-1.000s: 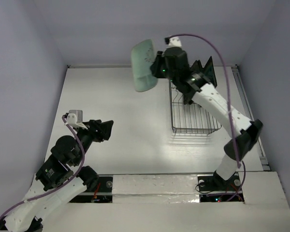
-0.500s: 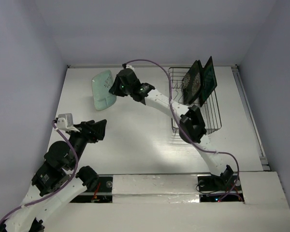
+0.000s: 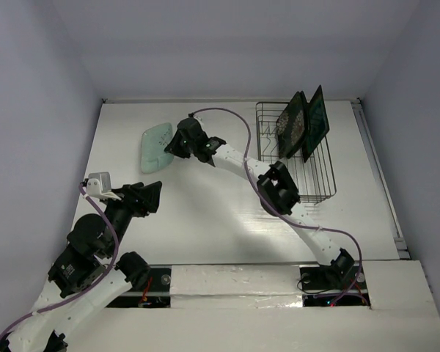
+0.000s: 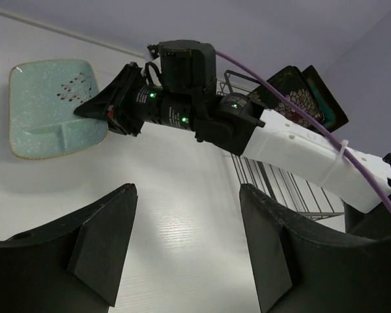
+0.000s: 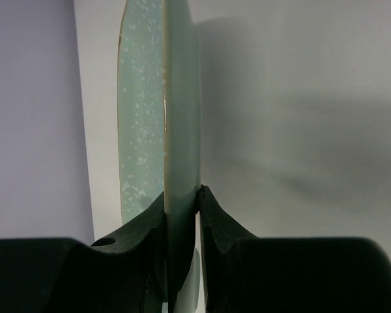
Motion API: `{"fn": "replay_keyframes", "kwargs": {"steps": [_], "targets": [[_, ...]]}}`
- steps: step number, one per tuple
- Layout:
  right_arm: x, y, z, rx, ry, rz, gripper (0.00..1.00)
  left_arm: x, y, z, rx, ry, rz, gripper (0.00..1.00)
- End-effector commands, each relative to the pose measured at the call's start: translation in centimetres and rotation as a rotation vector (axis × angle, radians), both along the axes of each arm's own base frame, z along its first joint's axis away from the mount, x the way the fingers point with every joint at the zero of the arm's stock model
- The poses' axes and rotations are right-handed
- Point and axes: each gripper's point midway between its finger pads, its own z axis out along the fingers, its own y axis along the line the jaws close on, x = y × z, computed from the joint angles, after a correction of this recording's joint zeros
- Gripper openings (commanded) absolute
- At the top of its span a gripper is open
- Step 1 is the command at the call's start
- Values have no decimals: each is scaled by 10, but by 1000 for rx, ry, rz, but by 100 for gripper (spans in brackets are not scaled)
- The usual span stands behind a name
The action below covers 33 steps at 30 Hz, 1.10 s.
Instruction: Unload the plates from the dish rack
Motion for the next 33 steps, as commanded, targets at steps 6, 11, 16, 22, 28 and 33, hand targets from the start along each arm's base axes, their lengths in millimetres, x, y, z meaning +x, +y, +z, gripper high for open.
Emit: {"fn": "replay_keyframes", "kwargs": {"steps": [6, 11, 16, 22, 28, 33], "targets": [[1, 29, 52, 250, -16, 22, 18, 1, -1, 6, -18, -19, 0, 61], [-9, 35, 44, 250, 4, 52, 38, 1, -2, 5, -16, -16, -3, 61], [-15, 32, 42, 218, 16, 76, 61, 2, -1, 4, -17, -13, 3, 61], [-18, -1, 40, 55, -34, 27, 88, 2, -2, 5, -14, -14, 0, 61], [-20, -32, 47, -139, -132, 41, 100, 3, -2, 4, -9, -11, 2, 61], [-24, -74, 108, -257, -289, 14, 85, 3, -3, 5, -16, -12, 2, 63]]}}
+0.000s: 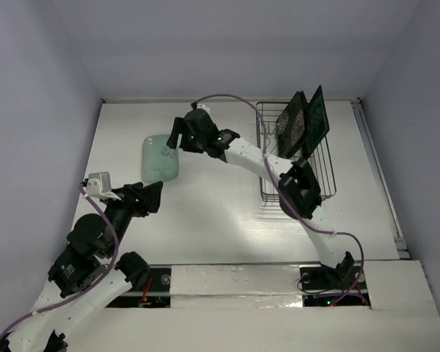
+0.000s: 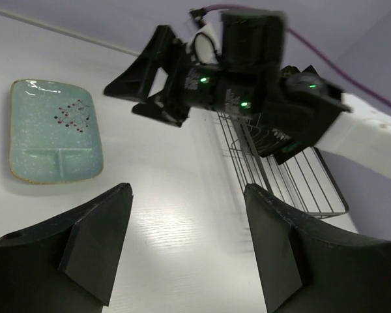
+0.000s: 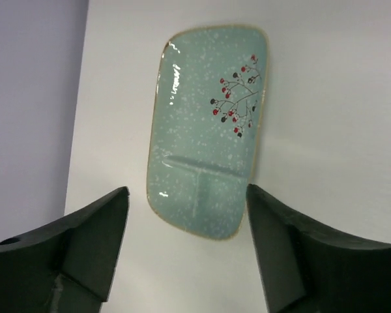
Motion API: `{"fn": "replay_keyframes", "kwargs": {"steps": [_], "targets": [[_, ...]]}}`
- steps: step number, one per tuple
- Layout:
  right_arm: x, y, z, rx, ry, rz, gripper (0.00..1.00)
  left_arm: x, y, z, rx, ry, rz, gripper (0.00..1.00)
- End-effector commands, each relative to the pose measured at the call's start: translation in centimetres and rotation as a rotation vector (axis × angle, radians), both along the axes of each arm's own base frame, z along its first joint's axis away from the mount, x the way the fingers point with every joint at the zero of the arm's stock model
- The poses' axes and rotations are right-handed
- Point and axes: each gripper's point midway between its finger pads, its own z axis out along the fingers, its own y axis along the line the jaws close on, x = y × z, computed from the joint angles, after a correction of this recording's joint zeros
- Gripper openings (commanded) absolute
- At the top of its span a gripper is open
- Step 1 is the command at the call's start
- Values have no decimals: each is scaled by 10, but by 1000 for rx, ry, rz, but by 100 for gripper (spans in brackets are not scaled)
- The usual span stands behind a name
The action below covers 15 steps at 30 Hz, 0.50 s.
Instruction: Unload the plates from the dish rack
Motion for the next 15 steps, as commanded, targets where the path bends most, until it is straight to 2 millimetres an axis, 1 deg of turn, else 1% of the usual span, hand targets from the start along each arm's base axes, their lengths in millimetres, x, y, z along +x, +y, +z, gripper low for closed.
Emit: {"fn": "replay_keyframes", "kwargs": {"steps": [1, 2, 3, 4, 5, 6, 7, 8, 9, 10, 11, 12, 13, 14, 15], "targets": [[-3, -40, 74, -105, -193, -26, 74, 3, -4, 5, -17, -12, -4, 67], [-4, -57, 69, -149, -192, -39, 59, 3, -10, 7, -21, -14, -31, 71], [4, -80, 74, -195, -217, -66, 18, 5, -16, 4, -8, 1, -47, 78], [1, -103, 105, -188, -252, -91, 6, 5, -20, 10, -22, 5, -63, 82], [1, -124, 109, -229, -264, -101, 0, 1, -30, 18, -61, 0, -114, 89], [1, -151, 97, -290, -247, -133, 0, 2, -38, 21, -65, 4, -144, 95], [2, -190, 126, -291, -278, -195, 0, 0, -44, 34, -93, -17, -179, 99], [1, -214, 129, -336, -291, -213, 0, -5, -54, 49, -132, -46, -236, 99], [1, -237, 132, -373, -292, -250, 0, -3, -61, 53, -138, -44, -259, 99], [1, -273, 119, -437, -251, -286, 0, -5, -65, 65, -159, -62, -282, 99], [-5, -294, 134, -449, -264, -314, 0, -7, -72, 75, -180, -82, -317, 99], [-6, -325, 128, -517, -239, -352, 5, -4, -78, 80, -198, -72, -329, 99], [-12, -332, 130, -543, -238, -353, 9, -4, -83, 84, -212, -77, -349, 99], [-12, -354, 136, -566, -236, -392, 13, -6, -90, 95, -239, -105, -388, 99], [-12, -369, 135, -614, -227, -414, 22, -3, -98, 95, -255, -89, -405, 99]]}}
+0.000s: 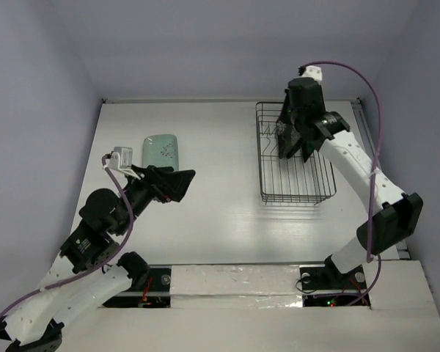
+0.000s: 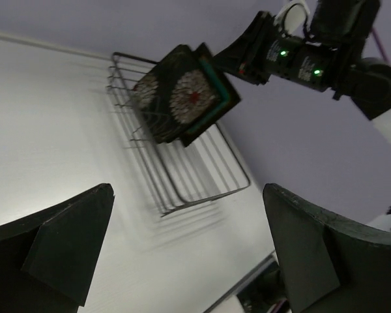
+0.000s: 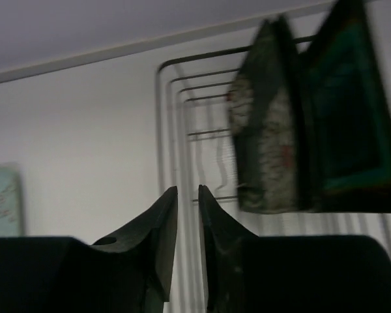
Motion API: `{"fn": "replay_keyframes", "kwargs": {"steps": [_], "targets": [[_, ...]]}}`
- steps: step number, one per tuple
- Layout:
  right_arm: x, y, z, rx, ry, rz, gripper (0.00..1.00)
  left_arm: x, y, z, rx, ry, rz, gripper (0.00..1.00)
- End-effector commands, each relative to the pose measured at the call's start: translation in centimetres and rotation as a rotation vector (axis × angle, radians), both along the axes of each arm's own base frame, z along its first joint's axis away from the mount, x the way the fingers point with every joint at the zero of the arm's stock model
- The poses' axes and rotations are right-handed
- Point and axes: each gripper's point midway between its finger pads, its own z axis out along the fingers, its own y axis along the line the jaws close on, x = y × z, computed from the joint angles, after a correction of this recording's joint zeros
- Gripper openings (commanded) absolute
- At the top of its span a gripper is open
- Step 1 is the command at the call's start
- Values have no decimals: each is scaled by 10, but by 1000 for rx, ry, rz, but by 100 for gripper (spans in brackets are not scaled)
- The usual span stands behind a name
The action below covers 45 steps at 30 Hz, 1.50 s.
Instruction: Unload the plates from the dish rack
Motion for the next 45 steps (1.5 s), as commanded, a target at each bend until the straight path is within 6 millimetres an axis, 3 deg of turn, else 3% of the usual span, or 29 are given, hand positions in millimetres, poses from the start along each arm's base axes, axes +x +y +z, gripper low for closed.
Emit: {"fn": "replay_keyframes", "kwargs": {"steps": [1, 2, 4, 7, 12, 14, 20, 23, 36, 45], "targets": [[-16, -57, -19, -225, 94, -83, 27, -8, -27, 59, -173, -93, -137, 99], [-19, -67, -20, -263, 124, -102, 30, -15, -36, 72, -210, -125, -200, 99], [-19, -87, -19, -313, 142, -159, 41, -13, -51, 79, -244, -110, -255, 99], [-12, -101, -12, -332, 153, -189, 50, -17, -64, 96, -284, -133, -326, 99], [5, -105, -20, -378, 202, -177, 54, -24, -70, 125, -333, -180, -385, 99], [12, -110, -32, -407, 242, -191, 54, -27, -68, 132, -351, -198, -393, 99], [32, -118, -30, -416, 251, -206, 52, -34, -68, 139, -367, -224, -422, 99], [38, -120, -30, -420, 253, -210, 51, -30, -70, 133, -355, -218, -410, 99], [52, -118, -56, -429, 294, -196, 50, -31, -69, 147, -375, -242, -413, 99], [64, -117, -77, -439, 330, -178, 52, -27, -72, 134, -361, -232, -409, 99]]}}
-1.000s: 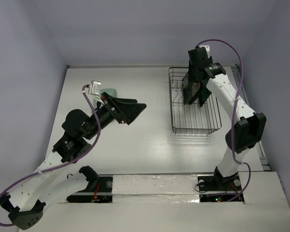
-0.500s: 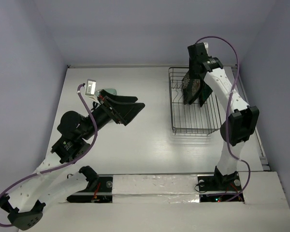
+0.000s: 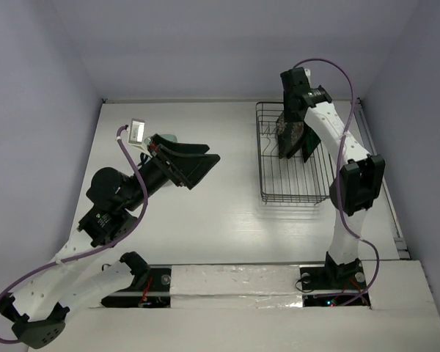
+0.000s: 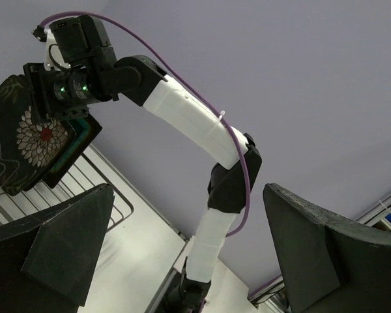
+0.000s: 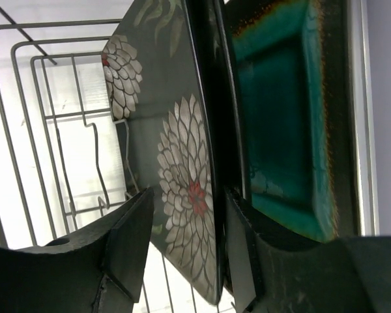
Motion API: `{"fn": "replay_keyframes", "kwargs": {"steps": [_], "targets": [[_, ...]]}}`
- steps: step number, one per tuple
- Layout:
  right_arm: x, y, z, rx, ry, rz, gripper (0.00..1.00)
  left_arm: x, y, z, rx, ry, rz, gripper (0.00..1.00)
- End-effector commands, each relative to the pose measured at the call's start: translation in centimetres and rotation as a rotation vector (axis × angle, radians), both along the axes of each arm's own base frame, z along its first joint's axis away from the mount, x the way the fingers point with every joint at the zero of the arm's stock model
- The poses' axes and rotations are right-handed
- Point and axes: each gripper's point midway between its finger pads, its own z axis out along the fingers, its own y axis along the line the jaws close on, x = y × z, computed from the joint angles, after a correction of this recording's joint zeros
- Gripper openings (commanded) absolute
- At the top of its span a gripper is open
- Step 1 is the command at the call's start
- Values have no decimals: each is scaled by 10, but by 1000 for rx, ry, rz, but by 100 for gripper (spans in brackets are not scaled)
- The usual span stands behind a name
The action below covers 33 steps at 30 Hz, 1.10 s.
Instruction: Unload the plates from the dish rack
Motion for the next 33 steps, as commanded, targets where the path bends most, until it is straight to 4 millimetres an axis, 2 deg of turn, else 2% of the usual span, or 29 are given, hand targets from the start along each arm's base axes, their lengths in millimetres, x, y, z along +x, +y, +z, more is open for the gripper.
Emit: {"fn": "replay_keyframes", "kwargs": {"steps": [1, 7, 11, 14, 16, 18, 20, 24, 25, 27, 28, 31, 32, 33], "targets": [[12, -2, 4, 2, -17, 9, 52, -9, 6, 25, -65, -73, -12, 99], [19, -1, -10, 13, -5, 19, 52, -12, 8, 36, -78, -83, -15, 99], [25, -5, -13, 9, -8, 17, 45, -11, 12, 28, -54, -68, 10, 99], [28, -9, -15, 2, -9, 15, 32, -7, 23, 24, -22, -69, 74, 99], [29, -9, -17, -4, -6, 21, 20, -7, 33, 14, 11, -61, 122, 99], [28, -11, -20, -15, 3, 17, 13, 1, 43, -1, 40, -21, 190, 99], [26, -14, -19, -27, 0, 8, 2, 0, 57, -4, 40, -21, 248, 99], [23, -18, 8, -28, -66, 5, 0, 1, 83, -19, 79, 6, 357, 99], [22, -17, 26, -12, -114, 10, 0, 2, 86, -23, 94, 12, 372, 99], [20, -16, 45, 4, -161, 19, 0, 4, 91, -34, 135, 30, 402, 99], [16, -18, 62, 12, -201, 18, 0, 5, 93, -40, 152, 40, 412, 99], [12, -21, 88, 10, -268, 20, 0, 12, 103, -63, 214, 79, 475, 99], [7, -23, 107, 16, -314, 18, 0, 17, 107, -73, 236, 98, 509, 99], [4, -25, 114, 20, -333, 14, 0, 17, 110, -81, 260, 107, 523, 99]]}}
